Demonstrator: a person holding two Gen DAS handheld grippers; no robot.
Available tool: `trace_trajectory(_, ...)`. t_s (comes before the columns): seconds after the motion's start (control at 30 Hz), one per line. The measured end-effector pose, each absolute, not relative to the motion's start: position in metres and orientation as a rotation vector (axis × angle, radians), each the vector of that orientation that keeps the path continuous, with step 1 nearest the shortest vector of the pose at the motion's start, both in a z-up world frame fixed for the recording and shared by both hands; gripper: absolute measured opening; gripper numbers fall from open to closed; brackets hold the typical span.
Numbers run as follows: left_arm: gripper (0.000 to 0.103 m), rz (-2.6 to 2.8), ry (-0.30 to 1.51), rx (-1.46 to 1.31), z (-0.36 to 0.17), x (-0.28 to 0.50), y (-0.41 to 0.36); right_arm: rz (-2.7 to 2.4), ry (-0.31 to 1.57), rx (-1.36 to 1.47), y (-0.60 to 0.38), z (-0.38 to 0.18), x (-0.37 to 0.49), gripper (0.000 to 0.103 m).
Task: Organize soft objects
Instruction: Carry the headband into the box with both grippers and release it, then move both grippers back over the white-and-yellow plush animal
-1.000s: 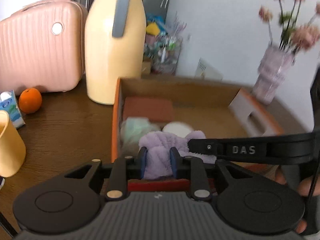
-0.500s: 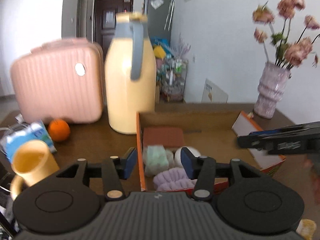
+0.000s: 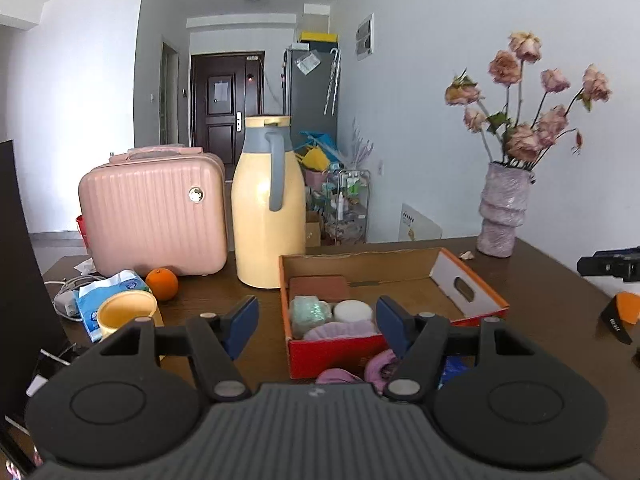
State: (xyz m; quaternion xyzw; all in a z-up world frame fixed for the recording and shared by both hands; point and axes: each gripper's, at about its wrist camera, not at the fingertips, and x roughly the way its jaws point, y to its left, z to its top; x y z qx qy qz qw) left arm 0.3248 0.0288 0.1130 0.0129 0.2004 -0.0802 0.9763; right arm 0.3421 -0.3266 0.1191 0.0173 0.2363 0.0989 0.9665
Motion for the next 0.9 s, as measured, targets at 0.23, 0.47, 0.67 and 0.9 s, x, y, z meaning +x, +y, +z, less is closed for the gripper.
trace_trajectory(0.23, 0.073, -0.185, 0.344, 0.004, 0.095, 0.252, 0.021, 0.238, 0.381, 0.021, -0.316, 0.092, 0.249, 0.062)
trace_trajectory(0.47, 0.075, -0.196, 0.32, 0.035, 0.04, 0.17, 0.003, 0.218, 0.333, 0.008, -0.294, 0.029, 0.145, 0.066)
trace_trajectory(0.67, 0.075, -0.222, 0.36, -0.025, 0.004, 0.115, -0.005, 0.168, 0.344, 0.005, -0.28, -0.01, 0.083, 0.073)
trace_trajectory(0.9, 0.076, -0.245, 0.386, -0.001, -0.004, 0.112, -0.015, 0.135, 0.39, 0.058, -0.278, -0.02, 0.104, 0.088)
